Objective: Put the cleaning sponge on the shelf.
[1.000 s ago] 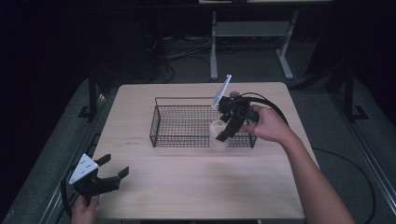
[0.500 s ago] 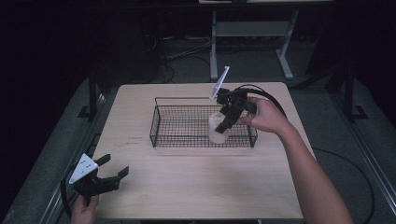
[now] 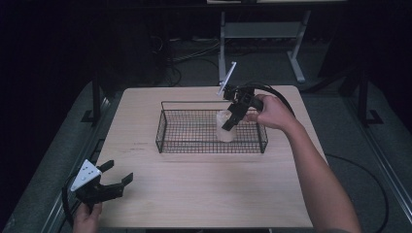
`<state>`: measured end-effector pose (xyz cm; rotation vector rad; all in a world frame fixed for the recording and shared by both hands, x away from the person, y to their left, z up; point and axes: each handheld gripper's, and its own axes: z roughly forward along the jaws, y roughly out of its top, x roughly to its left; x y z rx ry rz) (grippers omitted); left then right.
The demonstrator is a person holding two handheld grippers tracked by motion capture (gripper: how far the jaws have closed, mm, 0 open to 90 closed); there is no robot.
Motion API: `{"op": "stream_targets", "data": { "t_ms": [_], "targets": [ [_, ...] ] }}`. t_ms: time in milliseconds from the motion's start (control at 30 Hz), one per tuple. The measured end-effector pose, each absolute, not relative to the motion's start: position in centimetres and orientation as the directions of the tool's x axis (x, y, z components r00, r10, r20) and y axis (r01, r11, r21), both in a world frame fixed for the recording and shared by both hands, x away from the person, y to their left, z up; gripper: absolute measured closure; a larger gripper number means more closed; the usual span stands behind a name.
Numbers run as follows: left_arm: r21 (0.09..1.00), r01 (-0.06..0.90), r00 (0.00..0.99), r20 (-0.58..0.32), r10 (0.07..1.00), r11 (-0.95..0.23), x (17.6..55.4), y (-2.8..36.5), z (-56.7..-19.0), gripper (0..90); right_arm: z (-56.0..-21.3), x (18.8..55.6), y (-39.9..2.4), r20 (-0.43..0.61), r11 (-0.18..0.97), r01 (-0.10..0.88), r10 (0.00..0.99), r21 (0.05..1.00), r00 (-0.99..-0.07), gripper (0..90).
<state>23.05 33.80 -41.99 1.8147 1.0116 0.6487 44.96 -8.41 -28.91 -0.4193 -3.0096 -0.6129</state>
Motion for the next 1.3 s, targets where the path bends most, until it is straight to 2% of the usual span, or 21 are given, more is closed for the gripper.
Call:
{"op": "stream_targets", "data": {
  "t_ms": [933, 1300],
  "targets": [
    [0.900, 0.369, 0.521, 0.006, 0.854, -0.232, 23.1, 33.9, -42.1, 13.8, -31.0, 48.3, -9.6, 0.125, 0.851, 0.375, 0.354, 0.368, -0.927, 27.7],
    [0.901, 0.367, 0.526, 0.003, 0.850, -0.230, 23.1, 33.8, -42.0, 13.8, -32.2, 48.8, -9.1, 0.105, 0.860, 0.377, 0.363, 0.344, -0.926, 27.7]
  ]
}}
